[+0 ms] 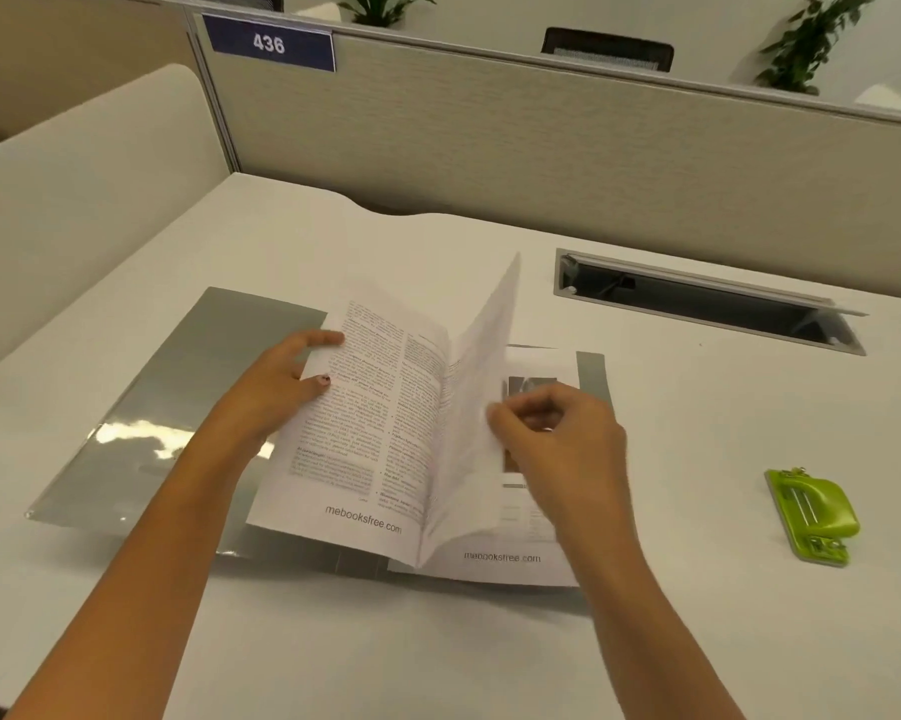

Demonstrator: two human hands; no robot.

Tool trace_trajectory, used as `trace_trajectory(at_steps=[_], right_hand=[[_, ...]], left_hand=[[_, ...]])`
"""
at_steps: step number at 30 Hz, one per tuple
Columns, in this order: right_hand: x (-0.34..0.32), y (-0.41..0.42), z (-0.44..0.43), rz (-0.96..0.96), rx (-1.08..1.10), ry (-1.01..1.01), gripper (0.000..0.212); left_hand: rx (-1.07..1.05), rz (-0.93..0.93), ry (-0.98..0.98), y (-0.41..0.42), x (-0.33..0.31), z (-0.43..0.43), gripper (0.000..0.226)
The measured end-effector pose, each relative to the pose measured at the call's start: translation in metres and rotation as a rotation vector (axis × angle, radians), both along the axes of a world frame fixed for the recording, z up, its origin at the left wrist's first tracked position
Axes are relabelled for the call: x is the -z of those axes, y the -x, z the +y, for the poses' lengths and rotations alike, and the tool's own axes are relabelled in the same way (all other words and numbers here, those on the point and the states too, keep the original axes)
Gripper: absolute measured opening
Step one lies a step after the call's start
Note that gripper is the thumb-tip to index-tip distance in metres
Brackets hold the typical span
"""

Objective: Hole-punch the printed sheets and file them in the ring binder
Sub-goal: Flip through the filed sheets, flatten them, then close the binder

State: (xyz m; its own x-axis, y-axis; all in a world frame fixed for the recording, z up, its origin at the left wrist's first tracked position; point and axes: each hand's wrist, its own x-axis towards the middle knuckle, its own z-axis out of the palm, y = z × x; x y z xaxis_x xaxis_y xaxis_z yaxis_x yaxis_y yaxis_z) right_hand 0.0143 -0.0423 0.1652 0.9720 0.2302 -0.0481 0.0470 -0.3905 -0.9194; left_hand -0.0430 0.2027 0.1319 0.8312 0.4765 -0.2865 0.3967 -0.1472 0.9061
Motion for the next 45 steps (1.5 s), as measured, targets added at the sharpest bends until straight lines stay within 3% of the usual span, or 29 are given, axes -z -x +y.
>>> trace_trajectory(at_steps=[3,7,11,13,17,21,24,28,30,35,37,41,45], right_hand=[[-0.004,0.014,0.032,0.024,-0.129,-0.112,0.008],[0.004,0.031,0.066,-0.011,-0.215,-0.065,0.006],[0.015,0.047,0.084,-0.056,-0.265,-0.002,0.014],[0.021,0.050,0.087,-0.095,-0.270,0.015,0.013],[0.028,0.044,0.080,-0.138,-0.234,0.008,0.011],[0.043,0.021,0.056,-0.152,-0.111,0.064,0.007],[0.063,0.004,0.028,-0.110,0.002,0.206,0.017],[0.087,-0.012,-0.005,0.162,0.089,0.725,0.051],[0.092,-0.013,-0.014,0.260,0.119,0.809,0.063],[0.097,-0.019,-0.029,0.365,0.194,0.675,0.064],[0.095,-0.024,-0.036,0.383,0.214,0.522,0.061],[0.087,-0.031,-0.048,0.384,0.245,0.267,0.044],[0.066,-0.031,-0.046,0.246,0.226,0.146,0.020]], left_hand=[[-0.003,0.021,-0.070,-0.002,-0.003,-0.004,0.030],[-0.018,0.005,-0.111,-0.002,-0.008,-0.012,0.017],[-0.128,0.065,-0.087,-0.006,-0.017,-0.022,0.049],[-0.142,0.082,-0.138,-0.007,-0.016,-0.024,0.052],[-0.124,0.093,-0.208,-0.007,-0.009,-0.020,0.027],[-0.152,0.101,-0.190,-0.006,-0.003,-0.010,0.018],[-0.166,0.083,-0.179,-0.003,-0.001,-0.002,0.017],[-0.162,0.080,-0.171,0.000,-0.001,0.003,0.025],[-0.157,0.077,-0.169,0.001,0.001,0.004,0.025],[-0.148,0.068,-0.151,0.001,0.002,0.003,0.029],[-0.150,0.067,-0.142,0.001,0.002,0.003,0.030],[-0.150,0.067,-0.128,0.000,0.001,0.003,0.031],[-0.142,0.062,-0.140,0.000,0.002,0.003,0.031]])
